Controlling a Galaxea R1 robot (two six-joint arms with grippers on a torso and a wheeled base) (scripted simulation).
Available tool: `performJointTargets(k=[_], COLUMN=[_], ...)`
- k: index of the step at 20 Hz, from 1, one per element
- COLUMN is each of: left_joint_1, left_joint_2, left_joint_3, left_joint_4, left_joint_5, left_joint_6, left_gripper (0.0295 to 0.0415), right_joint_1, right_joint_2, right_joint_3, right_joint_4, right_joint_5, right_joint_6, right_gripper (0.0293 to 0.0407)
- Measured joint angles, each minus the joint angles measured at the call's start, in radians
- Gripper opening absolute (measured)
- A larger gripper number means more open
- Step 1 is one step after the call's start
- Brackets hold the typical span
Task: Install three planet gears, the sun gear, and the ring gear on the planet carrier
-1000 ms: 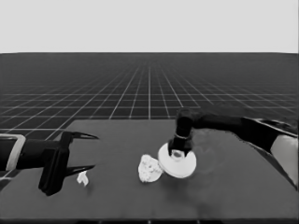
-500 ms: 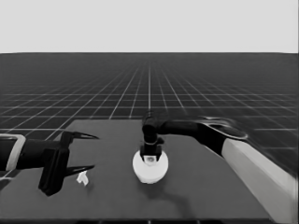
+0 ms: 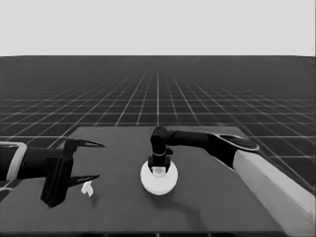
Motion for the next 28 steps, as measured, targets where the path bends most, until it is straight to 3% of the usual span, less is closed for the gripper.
performJointTargets(k=[28], left_joint_1=[0.000], left_joint_2=[0.000], left_joint_3=[0.000], left_joint_4=[0.000], left_joint_5=[0.000], left_joint_6=[0.000], left_gripper=[0.0385], right_joint_1=[-0.013], right_joint_2=[-0.001], right_joint_3=[-0.001], right_joint_4=[0.000], right_joint_5=[0.000], right_joint_6=[0.240], right_gripper=[0.0348])
